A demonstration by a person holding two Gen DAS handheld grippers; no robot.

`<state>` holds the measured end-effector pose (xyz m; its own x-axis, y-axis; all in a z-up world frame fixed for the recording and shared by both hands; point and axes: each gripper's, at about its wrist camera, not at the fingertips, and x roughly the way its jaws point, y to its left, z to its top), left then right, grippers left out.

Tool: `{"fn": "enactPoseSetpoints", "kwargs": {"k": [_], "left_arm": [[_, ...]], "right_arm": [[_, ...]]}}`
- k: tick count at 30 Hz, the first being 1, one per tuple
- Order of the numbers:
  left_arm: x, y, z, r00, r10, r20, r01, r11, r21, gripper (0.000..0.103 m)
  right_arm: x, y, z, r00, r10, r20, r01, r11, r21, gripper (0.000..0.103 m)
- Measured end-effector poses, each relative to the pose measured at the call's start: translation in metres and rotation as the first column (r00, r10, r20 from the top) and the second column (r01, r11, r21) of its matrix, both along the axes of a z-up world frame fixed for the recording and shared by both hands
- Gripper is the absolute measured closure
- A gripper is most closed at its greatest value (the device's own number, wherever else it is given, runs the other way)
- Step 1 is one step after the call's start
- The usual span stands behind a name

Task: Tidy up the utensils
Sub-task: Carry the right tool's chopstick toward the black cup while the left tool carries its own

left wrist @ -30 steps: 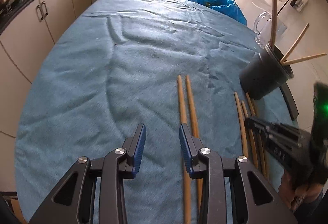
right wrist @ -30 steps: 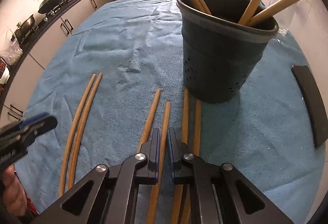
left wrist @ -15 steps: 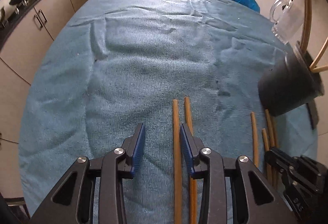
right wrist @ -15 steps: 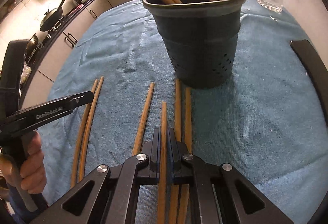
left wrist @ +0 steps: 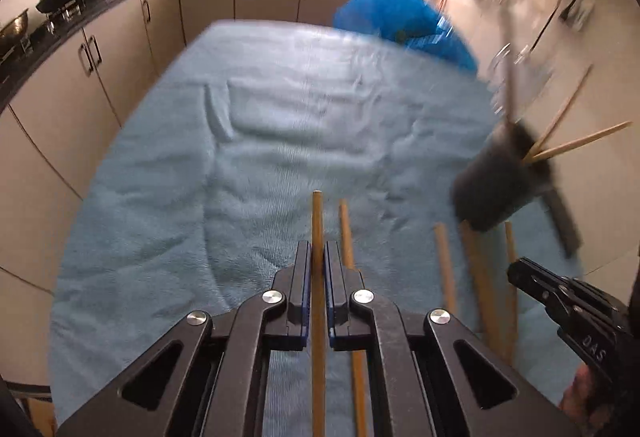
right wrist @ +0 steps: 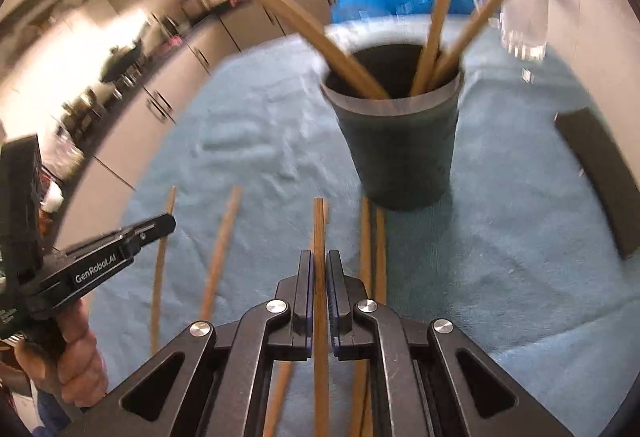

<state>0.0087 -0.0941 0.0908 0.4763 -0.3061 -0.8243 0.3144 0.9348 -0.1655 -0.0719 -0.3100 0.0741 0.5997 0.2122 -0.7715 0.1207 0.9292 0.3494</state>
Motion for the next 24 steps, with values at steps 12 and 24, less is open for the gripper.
{"fn": "enactPoseSetpoints", "kwargs": {"k": [12,24], "left_arm": [[-0.061,0.022,0.089,0.981,-0.023,0.194,0.048,0.991,-0.125,0.097],[-0.075,0.018,0.109,0.973,-0.034,0.227,0.067,0.988,-0.138,0.097]], "right_arm": [[-0.069,0.015,0.082,0.946,0.000,0.326,0.024,0.997,-0.070,0.096],[-0.085,0.007,0.096,0.927,-0.035,0.373,0.055,0.998,-0.043,0.097]]}}
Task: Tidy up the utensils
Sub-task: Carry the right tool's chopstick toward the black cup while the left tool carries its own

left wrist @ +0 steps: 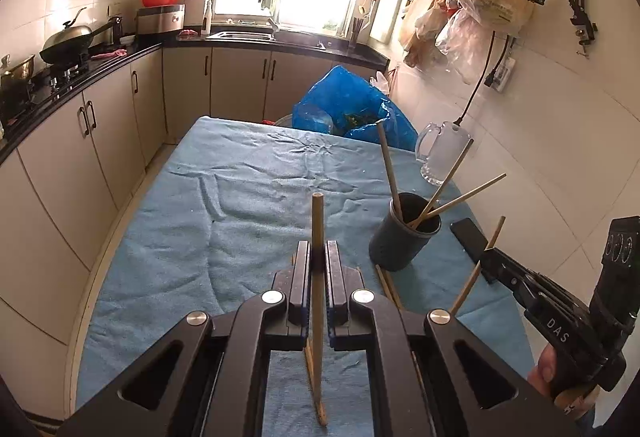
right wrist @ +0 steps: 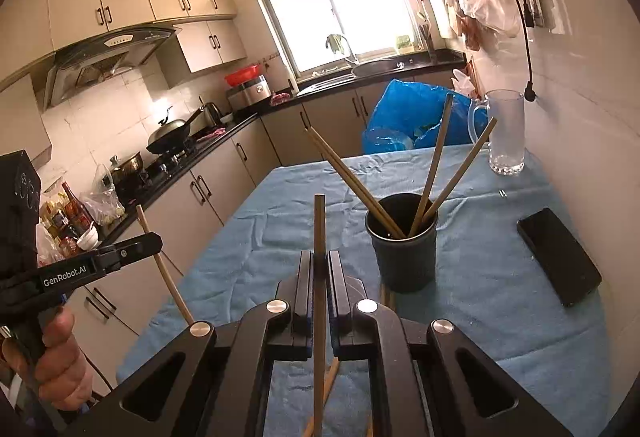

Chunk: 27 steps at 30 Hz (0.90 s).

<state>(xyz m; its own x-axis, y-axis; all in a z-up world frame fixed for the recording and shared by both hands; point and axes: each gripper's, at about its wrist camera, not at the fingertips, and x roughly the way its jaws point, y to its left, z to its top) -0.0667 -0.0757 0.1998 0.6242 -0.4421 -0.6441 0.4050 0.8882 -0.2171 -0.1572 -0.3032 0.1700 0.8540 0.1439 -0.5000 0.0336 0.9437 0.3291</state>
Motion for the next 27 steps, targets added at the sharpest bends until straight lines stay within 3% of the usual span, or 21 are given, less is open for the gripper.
{"fn": "enactPoseSetpoints", "kwargs": {"k": [27], "left_arm": [[-0.003,-0.022,0.010,0.998,-0.055,0.017,0.055,0.998,0.012,0.097]], "right_arm": [[-0.017,-0.022,0.023,0.995,-0.072,0.069,0.070,0.997,0.025,0.097]]}}
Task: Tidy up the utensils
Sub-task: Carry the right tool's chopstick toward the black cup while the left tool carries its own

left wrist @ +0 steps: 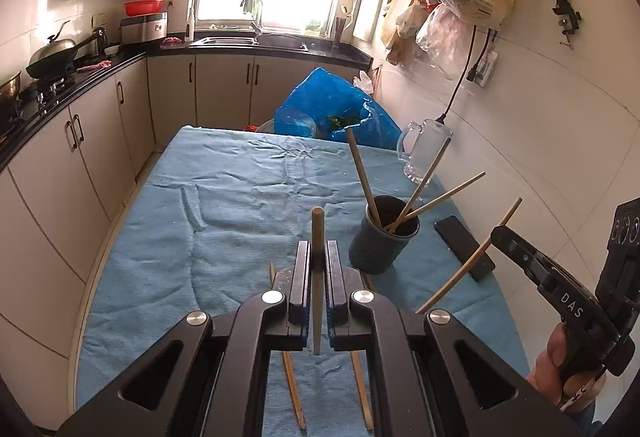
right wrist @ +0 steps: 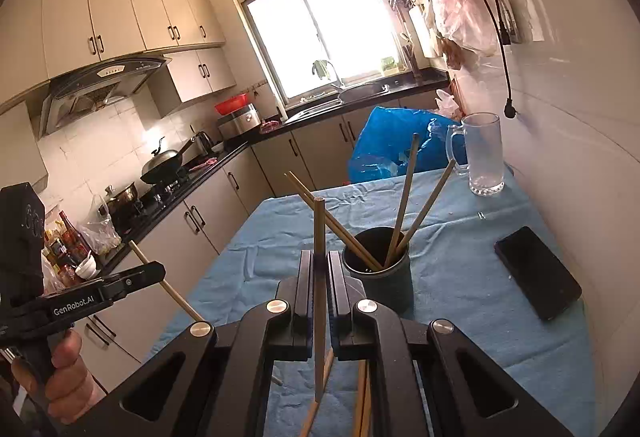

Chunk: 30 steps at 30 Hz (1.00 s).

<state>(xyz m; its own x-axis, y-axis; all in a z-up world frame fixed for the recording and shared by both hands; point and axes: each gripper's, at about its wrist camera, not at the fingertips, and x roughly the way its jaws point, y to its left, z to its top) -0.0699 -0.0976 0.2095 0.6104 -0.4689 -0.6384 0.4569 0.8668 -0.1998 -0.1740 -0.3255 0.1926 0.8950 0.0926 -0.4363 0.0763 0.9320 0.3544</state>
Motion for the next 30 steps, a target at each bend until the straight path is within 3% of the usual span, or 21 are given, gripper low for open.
{"fn": "enactPoseSetpoints", "kwargs": {"k": [30], "left_arm": [[-0.010,-0.012,0.005,1.000,-0.019,0.015,0.019,1.000,0.021,0.097]], "right_arm": [[-0.010,-0.002,0.002,1.000,-0.012,0.016,0.012,1.000,0.012,0.097]]}}
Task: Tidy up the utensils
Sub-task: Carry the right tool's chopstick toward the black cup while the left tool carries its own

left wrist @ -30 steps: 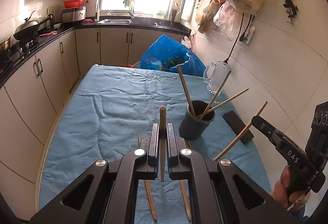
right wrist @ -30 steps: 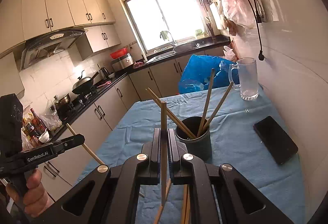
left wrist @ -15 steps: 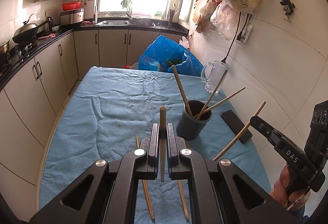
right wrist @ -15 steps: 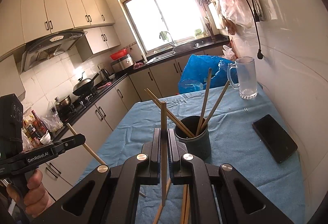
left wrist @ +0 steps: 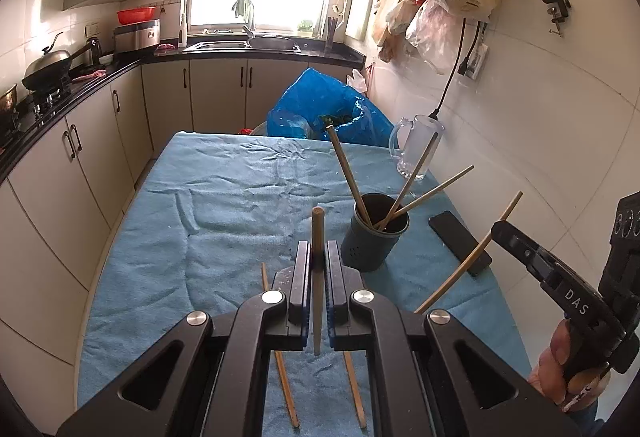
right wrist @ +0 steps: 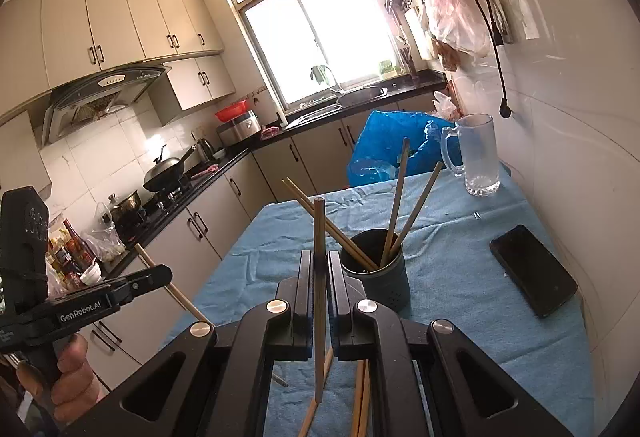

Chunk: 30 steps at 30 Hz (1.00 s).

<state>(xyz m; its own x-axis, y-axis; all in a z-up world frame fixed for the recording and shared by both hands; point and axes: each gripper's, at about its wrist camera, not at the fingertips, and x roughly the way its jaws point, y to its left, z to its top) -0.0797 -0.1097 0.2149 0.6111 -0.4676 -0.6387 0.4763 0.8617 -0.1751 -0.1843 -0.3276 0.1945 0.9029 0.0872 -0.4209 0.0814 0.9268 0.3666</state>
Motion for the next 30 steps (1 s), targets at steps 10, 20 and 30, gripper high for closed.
{"fn": "enactPoseSetpoints", "kwargs": {"k": [10,20,30], "left_arm": [[-0.0017,-0.0030,0.0002,1.000,-0.007,0.003,0.007,1.000,0.004,0.097],[-0.0024,-0.0046,-0.0003,1.000,-0.007,0.003,0.007,1.000,0.007,0.097],[-0.0028,-0.0072,-0.0022,1.000,-0.014,0.002,0.014,1.000,0.014,0.097]], "right_arm": [[-0.0032,-0.0005,0.0048,1.000,-0.003,0.009,0.003,1.000,0.003,0.097],[-0.0053,-0.0026,0.0085,1.000,-0.004,0.018,0.004,1.000,0.005,0.097],[-0.0079,-0.0036,0.0099,1.000,-0.004,0.024,0.004,1.000,0.003,0.097]]}}
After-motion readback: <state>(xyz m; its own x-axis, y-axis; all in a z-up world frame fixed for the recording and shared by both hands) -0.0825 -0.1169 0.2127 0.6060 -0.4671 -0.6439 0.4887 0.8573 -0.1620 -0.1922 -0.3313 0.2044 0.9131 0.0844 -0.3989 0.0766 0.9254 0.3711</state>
